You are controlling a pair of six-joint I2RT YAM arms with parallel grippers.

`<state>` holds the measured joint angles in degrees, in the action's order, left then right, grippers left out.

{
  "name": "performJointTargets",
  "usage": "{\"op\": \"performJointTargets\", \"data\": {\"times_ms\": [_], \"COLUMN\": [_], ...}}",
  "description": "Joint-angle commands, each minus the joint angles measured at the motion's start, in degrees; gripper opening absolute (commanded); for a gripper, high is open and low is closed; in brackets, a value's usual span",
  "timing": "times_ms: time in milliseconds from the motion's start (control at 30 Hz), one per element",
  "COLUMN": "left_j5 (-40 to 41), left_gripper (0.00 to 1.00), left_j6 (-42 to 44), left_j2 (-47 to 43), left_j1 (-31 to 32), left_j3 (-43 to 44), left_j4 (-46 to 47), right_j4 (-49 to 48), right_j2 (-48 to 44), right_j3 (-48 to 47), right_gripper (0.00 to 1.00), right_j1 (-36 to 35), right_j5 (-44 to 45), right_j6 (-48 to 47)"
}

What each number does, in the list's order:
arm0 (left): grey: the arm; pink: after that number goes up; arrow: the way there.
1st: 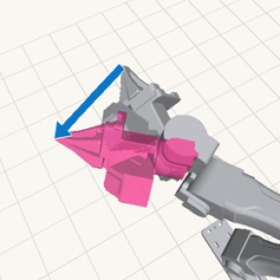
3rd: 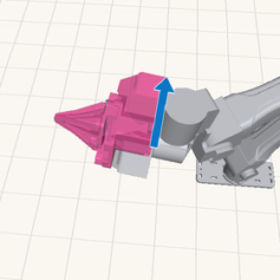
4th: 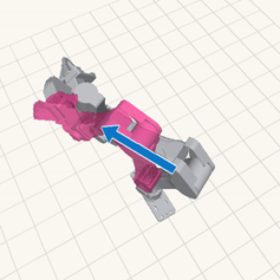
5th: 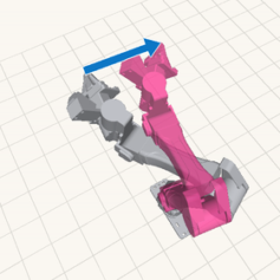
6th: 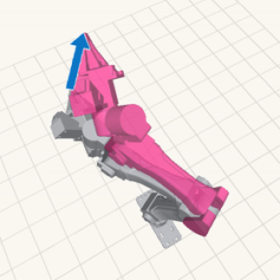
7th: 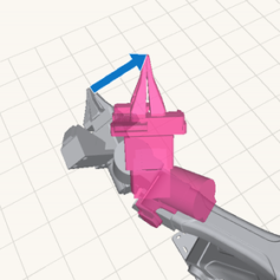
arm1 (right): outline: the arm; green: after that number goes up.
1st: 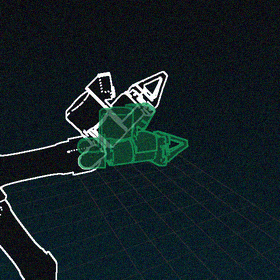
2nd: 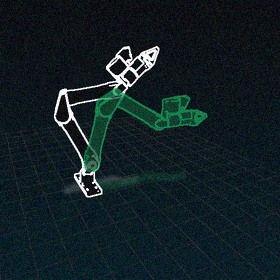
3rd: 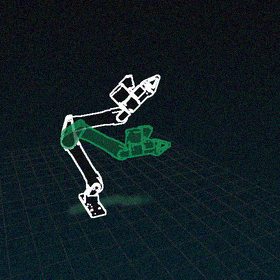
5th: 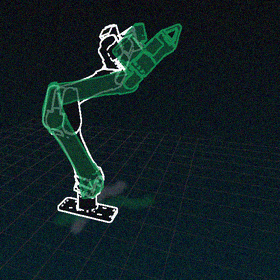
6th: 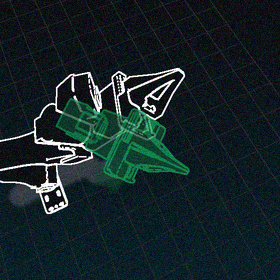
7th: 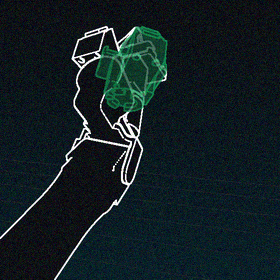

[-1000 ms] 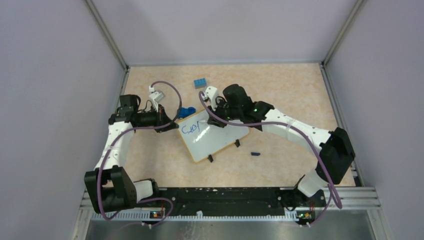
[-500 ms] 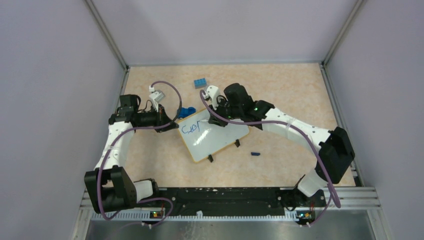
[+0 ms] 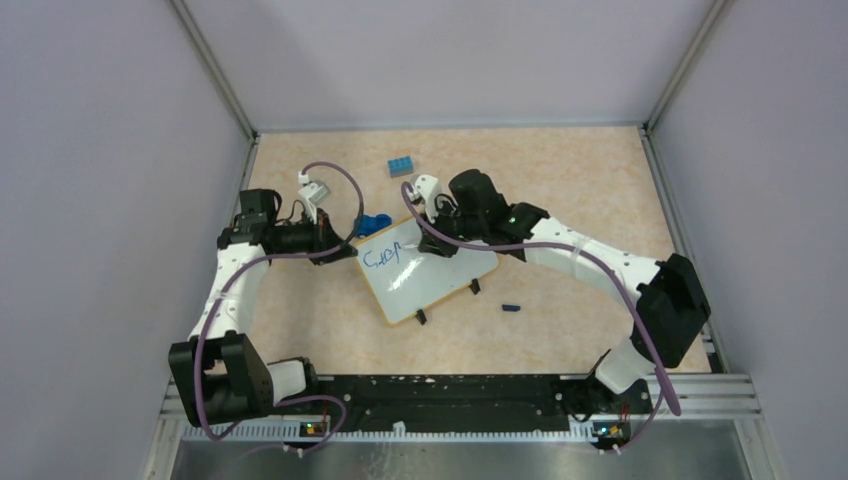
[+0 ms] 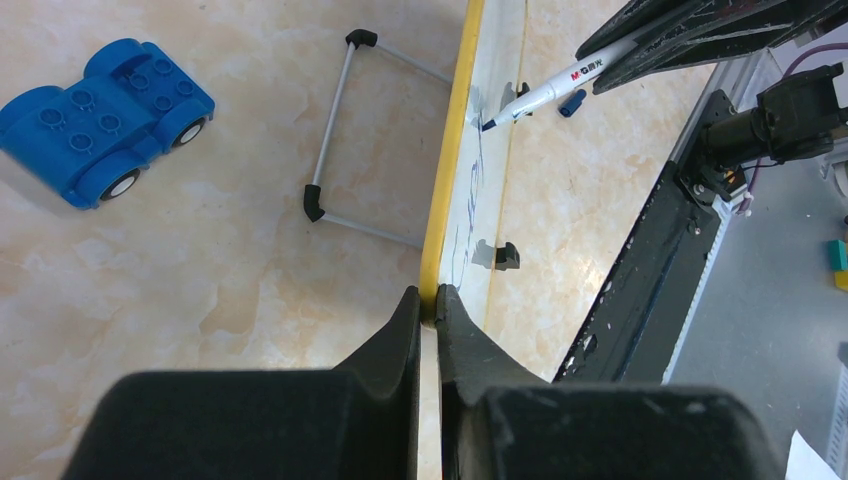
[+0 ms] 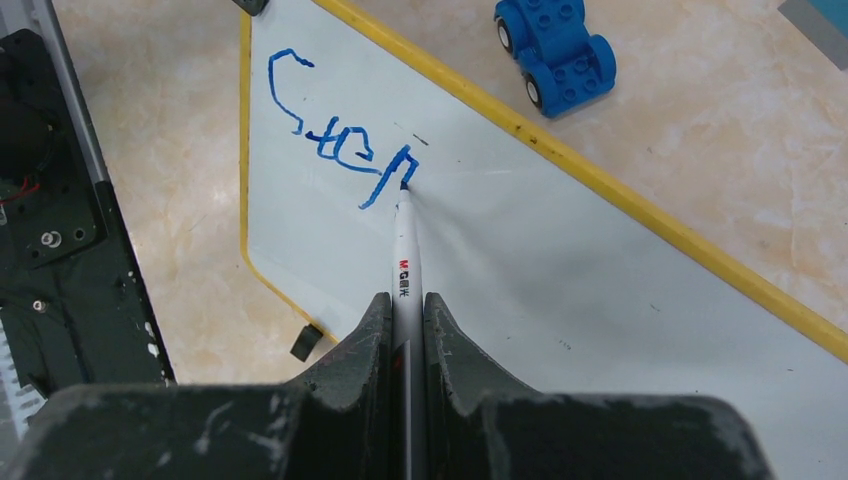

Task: Write a sentence on the whiteboard

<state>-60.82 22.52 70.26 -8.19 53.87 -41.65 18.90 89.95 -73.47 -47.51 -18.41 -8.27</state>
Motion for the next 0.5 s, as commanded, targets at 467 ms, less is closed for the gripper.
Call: {"op": "performJointTargets", "data": {"times_ms": [467], "left_j5": [-0.2], "left_gripper": [0.00], "left_j6": [1.2], "left_j2": [-1.0], "left_j1": [0.7], "left_j3": [-0.9], "left_j4": [-0.2], "right_j4": [-1.2], "right_j2": [-1.1], "right_j3": [-1.4], "right_gripper": [0.00], "right_j1": [-1.6], "right_j5": [-0.4], "right_j6": [0.3]}}
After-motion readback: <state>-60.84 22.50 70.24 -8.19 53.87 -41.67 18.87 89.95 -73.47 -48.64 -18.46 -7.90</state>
